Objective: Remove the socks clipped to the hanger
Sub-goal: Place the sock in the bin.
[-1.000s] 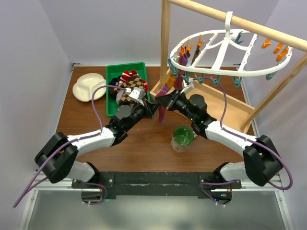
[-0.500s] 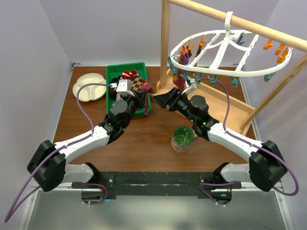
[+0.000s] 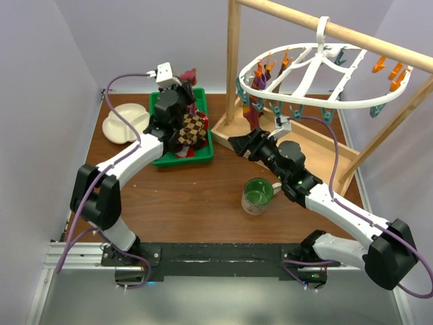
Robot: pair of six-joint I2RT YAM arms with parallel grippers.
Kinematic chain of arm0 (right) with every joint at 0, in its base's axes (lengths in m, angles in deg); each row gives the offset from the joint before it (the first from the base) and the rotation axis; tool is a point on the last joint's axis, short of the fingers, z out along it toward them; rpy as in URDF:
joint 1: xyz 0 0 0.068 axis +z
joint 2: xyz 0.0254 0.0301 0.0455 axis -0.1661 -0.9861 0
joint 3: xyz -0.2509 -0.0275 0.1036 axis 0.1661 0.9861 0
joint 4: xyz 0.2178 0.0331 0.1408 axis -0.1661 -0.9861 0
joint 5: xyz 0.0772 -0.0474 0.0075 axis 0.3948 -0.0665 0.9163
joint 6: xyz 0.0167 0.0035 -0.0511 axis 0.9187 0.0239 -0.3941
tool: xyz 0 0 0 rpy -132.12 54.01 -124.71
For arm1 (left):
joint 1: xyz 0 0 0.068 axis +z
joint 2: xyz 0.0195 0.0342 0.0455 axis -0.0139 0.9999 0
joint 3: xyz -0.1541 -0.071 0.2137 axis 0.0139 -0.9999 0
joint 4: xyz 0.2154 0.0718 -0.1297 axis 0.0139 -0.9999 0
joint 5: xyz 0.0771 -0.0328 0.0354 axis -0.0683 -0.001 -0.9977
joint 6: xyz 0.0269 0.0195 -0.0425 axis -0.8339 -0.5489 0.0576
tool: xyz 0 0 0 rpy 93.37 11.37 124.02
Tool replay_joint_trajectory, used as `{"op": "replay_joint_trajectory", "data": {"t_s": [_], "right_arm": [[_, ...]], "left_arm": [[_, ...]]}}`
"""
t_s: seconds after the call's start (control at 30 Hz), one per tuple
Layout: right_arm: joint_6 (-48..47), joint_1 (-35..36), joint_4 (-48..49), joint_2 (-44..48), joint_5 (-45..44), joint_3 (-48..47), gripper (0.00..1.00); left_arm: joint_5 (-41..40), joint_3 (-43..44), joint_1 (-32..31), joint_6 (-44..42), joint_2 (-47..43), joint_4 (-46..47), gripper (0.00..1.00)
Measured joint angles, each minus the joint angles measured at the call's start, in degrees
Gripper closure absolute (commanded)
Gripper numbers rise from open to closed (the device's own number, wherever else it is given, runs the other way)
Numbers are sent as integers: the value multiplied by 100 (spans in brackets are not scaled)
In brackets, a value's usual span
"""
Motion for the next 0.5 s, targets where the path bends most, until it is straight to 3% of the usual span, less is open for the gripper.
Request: {"op": "replay_joint_trajectory", "data": {"t_s": [0.23, 0.5], "right_arm": [[-186, 0, -155, 376, -173, 151, 25], [-197, 0, -372, 509, -282, 448, 25]], "left_arm": [[107, 221, 448, 308, 955, -625, 100], [361, -55, 535, 1027, 1987, -1753, 100]]}}
